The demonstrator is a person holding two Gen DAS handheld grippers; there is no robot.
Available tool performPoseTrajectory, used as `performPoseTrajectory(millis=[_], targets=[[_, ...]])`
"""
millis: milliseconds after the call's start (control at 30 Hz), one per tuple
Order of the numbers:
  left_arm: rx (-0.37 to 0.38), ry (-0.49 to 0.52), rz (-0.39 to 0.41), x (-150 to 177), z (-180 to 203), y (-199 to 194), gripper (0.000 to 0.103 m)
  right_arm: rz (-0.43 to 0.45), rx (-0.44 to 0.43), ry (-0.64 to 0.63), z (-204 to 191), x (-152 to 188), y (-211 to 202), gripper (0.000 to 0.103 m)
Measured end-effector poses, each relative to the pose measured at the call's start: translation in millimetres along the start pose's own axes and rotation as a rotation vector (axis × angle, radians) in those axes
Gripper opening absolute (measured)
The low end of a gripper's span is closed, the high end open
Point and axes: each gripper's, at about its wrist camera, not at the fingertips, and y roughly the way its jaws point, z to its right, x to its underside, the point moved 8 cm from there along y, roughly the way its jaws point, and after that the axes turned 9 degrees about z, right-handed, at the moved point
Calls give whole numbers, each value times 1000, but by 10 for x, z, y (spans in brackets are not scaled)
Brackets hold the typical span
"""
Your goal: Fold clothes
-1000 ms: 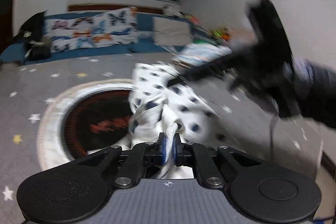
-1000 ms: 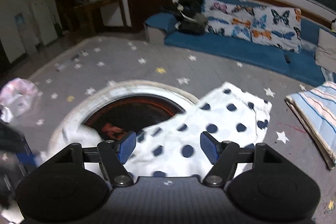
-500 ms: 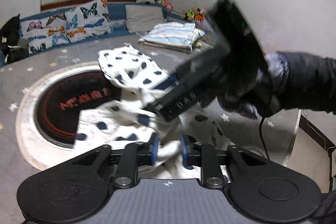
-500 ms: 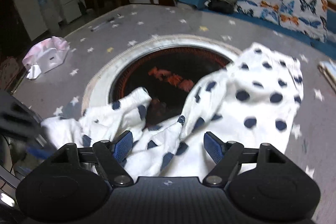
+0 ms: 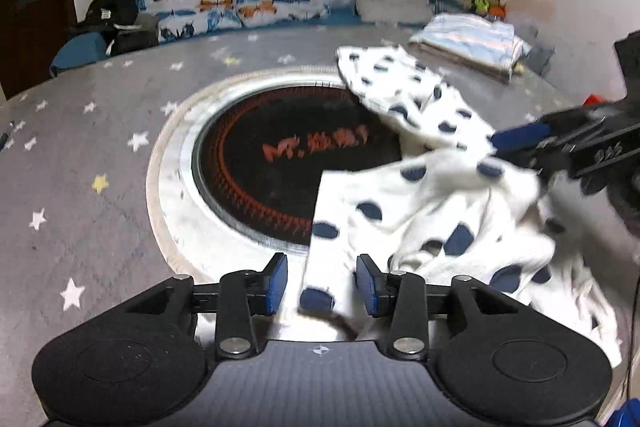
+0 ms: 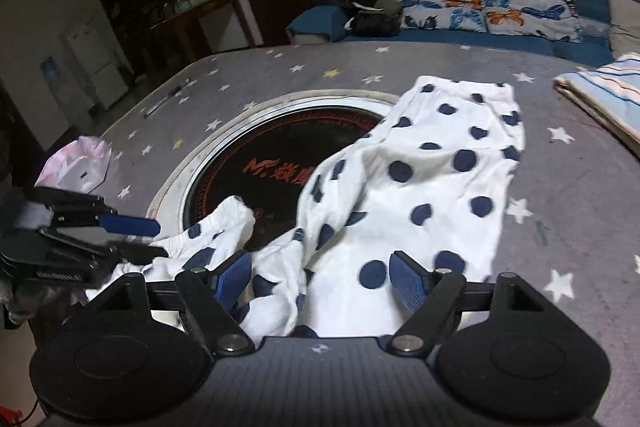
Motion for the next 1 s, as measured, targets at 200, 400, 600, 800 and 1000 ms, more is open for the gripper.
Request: performPoseTrajectory(millis=[200, 400, 600, 800, 1000], targets=[[24, 6, -8, 46, -16, -14, 22, 6, 32, 34, 104, 42, -1, 81], [-47, 69, 81, -263, -215, -106, 21, 27, 58, 51, 168, 32, -10, 82], [-184, 193, 160, -758, -638, -10, 21, 15, 71, 64, 215, 59, 64, 82], [-349, 330, 180, -1098, -1173, 279, 21, 1, 80, 39, 199, 77, 108, 82], [-472, 351, 124, -1189, -1730, 659, 21, -2, 92, -25, 156, 34, 167, 82]])
